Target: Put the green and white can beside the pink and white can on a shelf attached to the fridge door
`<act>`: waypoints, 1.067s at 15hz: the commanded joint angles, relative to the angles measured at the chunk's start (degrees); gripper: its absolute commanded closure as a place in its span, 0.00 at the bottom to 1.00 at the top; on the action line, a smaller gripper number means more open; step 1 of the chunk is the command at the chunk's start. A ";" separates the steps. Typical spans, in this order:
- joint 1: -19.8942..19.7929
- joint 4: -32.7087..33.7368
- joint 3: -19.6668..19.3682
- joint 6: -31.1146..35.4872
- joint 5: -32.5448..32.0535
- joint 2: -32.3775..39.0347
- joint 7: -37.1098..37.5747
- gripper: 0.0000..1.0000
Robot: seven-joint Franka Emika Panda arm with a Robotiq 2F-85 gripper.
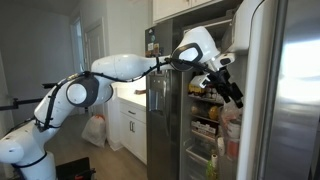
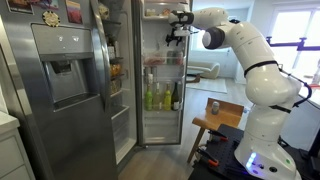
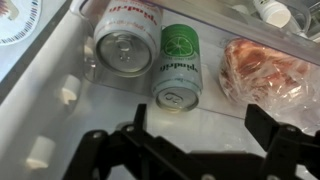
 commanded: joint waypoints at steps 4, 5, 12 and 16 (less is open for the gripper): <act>-0.25 -4.04 1.95 -13.43 2.81 -10.22 -5.24 0.00; -0.24 -4.54 2.00 -16.04 2.95 -11.52 -5.89 0.00; -0.68 -4.39 2.08 -30.64 3.07 -20.10 -11.14 0.00; -0.86 -4.22 2.03 -36.92 3.40 -22.42 -13.30 0.00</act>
